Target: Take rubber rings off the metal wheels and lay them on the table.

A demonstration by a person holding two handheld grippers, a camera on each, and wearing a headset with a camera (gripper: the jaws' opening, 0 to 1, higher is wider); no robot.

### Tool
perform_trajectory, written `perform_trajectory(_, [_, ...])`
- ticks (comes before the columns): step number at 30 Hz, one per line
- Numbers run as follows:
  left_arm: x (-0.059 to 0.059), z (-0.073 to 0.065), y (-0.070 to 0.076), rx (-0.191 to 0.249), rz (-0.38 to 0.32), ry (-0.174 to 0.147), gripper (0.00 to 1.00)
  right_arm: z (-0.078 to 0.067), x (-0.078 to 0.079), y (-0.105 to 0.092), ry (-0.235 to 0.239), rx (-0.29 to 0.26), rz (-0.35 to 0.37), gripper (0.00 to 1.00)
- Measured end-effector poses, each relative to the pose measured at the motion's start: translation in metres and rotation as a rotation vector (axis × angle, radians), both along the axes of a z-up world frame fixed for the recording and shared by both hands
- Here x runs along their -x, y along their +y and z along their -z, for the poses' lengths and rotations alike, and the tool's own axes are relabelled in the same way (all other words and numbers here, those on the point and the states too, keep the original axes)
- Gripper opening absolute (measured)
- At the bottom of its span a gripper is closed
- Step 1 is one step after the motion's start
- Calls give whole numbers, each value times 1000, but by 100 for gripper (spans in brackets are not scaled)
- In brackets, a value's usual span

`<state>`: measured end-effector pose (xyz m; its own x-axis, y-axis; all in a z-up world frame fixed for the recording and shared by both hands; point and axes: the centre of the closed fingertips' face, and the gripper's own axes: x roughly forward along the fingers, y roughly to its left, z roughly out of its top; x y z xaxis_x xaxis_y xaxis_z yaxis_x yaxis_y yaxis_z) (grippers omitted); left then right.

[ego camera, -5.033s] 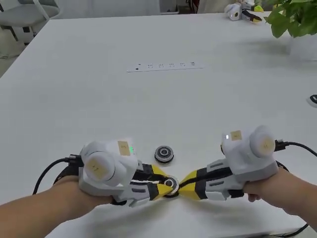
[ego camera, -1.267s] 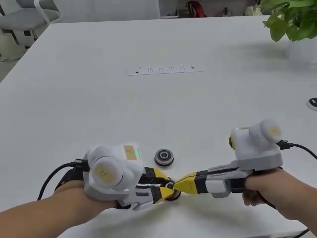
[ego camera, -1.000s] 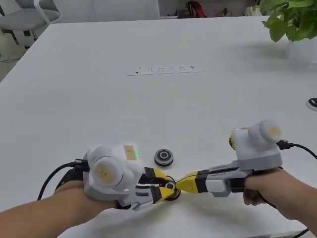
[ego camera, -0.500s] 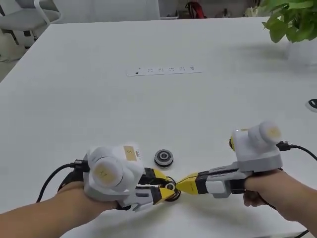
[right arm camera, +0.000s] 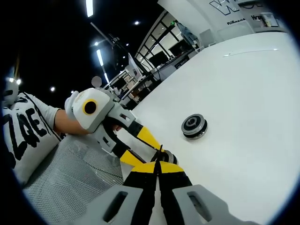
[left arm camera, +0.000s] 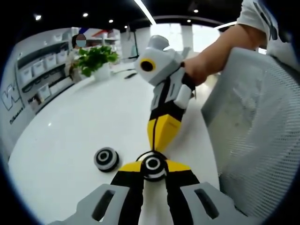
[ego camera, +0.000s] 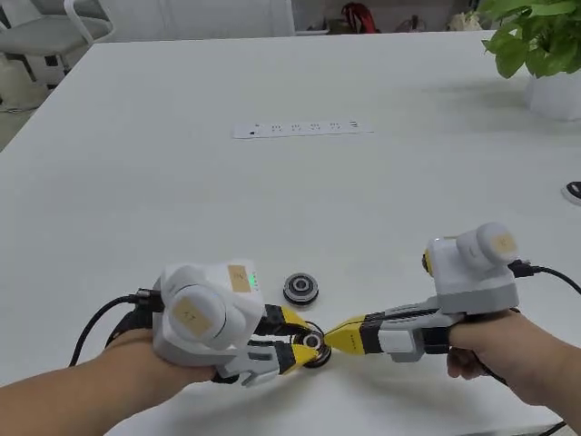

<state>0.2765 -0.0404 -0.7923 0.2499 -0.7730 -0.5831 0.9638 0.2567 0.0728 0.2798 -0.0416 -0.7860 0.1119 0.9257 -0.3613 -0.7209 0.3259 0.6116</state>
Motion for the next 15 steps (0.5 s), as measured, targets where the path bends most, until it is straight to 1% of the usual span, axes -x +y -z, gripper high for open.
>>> perform_trajectory(4, [1, -1, 1, -3, 4, -8, 18, 1, -1, -1, 3, -2, 3, 0])
perform_trajectory(5, [1, -1, 1, -3, 4, -6, 18, 1, -1, -1, 5, -3, 4, 0])
perform_trajectory(8, [3, -2, 1, 0, 9, -1, 22, 0, -1, -1, 6, -8, 9, 0])
perform_trajectory(12, [5, -3, 1, -3, 16, -6, 25, 0, -1, 0, 8, -11, 13, 0])
perform_trajectory(13, [6, -3, 0, -1, 17, -3, 25, 0, -1, 0, 9, -11, 14, 0])
perform_trajectory(15, [7, -6, 0, 3, 19, -7, 27, -1, -2, -1, 8, -12, 22, 0])
